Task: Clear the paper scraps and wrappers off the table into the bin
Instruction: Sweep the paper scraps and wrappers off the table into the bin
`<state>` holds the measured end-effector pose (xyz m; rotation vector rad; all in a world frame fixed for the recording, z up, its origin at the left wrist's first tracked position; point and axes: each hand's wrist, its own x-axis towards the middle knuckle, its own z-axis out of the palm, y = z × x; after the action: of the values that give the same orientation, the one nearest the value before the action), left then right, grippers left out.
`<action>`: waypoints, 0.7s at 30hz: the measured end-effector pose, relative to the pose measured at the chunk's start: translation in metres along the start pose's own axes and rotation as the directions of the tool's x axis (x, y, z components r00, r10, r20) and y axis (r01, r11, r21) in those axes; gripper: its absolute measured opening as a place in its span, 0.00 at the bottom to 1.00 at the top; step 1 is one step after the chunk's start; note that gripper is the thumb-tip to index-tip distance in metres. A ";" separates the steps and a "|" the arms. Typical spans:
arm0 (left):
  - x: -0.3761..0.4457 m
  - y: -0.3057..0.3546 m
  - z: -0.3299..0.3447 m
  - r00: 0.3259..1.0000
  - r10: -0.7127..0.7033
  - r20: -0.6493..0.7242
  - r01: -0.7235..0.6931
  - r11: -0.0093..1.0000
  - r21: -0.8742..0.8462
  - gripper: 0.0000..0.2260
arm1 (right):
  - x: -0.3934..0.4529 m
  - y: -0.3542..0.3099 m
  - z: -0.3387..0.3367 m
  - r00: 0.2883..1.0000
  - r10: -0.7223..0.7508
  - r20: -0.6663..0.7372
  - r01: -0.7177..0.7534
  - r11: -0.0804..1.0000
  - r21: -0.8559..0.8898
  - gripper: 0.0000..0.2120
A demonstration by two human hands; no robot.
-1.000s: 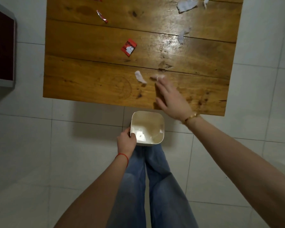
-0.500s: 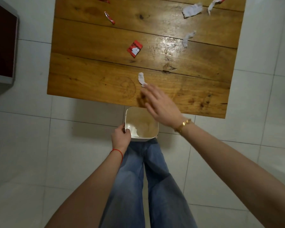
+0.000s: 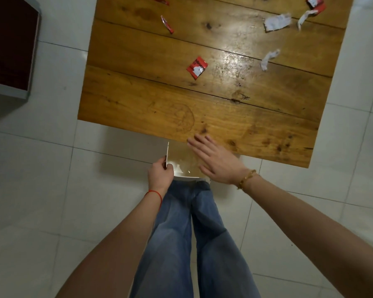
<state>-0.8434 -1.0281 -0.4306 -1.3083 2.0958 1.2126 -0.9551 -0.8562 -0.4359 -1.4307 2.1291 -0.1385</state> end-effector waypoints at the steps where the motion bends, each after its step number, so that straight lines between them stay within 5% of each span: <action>1: 0.001 0.000 -0.001 1.000 0.003 0.003 -0.003 1.000 0.004 0.15 | -0.002 -0.005 0.003 0.999 -0.045 0.021 0.045 0.999 0.007 0.29; 5: 0.003 0.002 -0.005 1.000 0.008 0.026 -0.009 1.000 0.024 0.15 | 0.005 -0.010 -0.009 0.998 -0.063 -0.031 0.065 0.995 0.072 0.28; 12: 0.010 0.007 -0.010 0.998 0.020 0.060 -0.023 0.999 0.046 0.15 | 0.078 0.050 -0.092 0.839 0.439 -0.322 -0.357 0.890 0.284 0.26; 16: 0.013 0.010 -0.013 0.997 0.006 0.071 -0.009 0.999 0.040 0.15 | 0.114 0.079 -0.113 0.867 0.439 -0.235 -0.375 0.886 0.271 0.27; 21: 0.014 0.012 -0.015 0.997 -0.018 0.080 0.016 1.000 0.027 0.14 | 0.107 0.066 -0.105 0.930 0.307 -0.200 -0.302 0.952 0.056 0.25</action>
<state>-0.8590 -1.0456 -0.4257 -1.2422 2.0334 1.2063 -1.0913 -0.9458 -0.4155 -1.0926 2.4822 -0.1999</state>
